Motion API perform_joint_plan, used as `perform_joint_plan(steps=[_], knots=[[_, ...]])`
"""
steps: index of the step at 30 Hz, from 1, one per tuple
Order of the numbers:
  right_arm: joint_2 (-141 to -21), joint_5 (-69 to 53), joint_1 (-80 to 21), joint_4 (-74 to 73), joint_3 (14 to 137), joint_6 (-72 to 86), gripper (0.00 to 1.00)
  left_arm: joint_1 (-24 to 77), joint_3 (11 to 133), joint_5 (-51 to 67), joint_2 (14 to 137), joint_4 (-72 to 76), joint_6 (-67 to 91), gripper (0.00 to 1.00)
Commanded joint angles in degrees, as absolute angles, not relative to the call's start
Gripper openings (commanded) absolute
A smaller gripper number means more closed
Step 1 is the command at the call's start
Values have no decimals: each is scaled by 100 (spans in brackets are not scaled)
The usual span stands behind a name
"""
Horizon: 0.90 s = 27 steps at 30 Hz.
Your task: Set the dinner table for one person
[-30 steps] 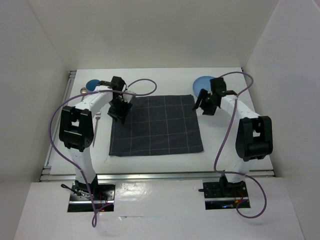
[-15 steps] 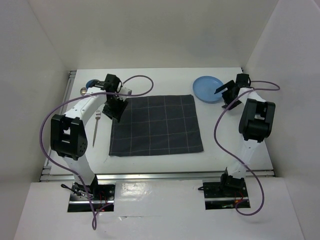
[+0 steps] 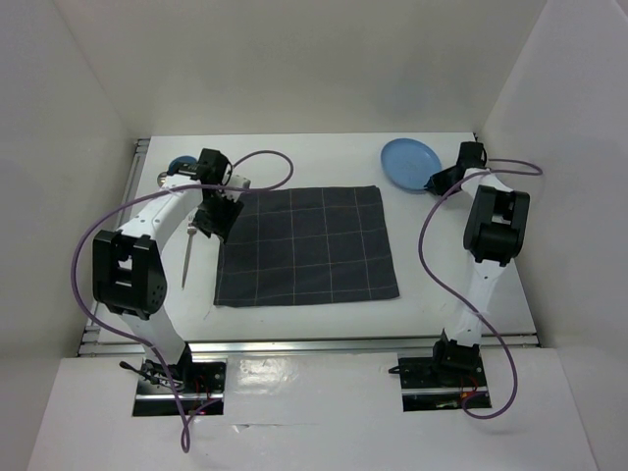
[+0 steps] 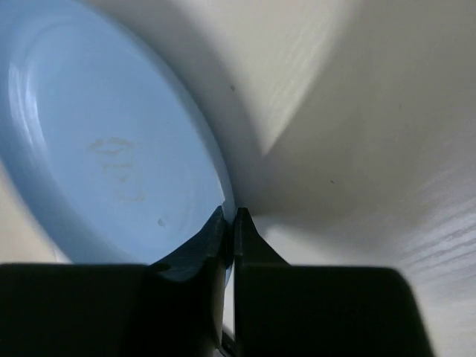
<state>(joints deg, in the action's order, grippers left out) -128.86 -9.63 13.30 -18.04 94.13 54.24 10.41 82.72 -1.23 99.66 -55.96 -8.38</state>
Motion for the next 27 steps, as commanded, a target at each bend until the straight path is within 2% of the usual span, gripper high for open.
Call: perform_joint_plan(steps=[1,2,7,11,18,19,27], knots=[[-13017,-791,1310,-1915,9396,5266,3,862,8385,-124,9738,-5686,-686,56],[-13017,-843,1310,-1916,9396,5265,0,861,8463,-123,9738,-5687,-686,56],[-12675,-1238,1310,-1451,9036,4809,0,738,8569,-193,9615,-5687,-686,56],[-11501,-1652,1082,-924,8561,3967,0,467,8569,-193,9405,-5687,-686,56],[-9916,-1714,-350,-1238,7814,2596,0,-307,8684,123,9229,-5573,-510,56],[-9862,-1714,-760,-1352,7744,2427,0,-403,8684,123,9229,-5572,-449,56],[-9975,-1969,-2135,-2522,7191,2030,0,-686,8622,185,9168,-5572,-448,56]])
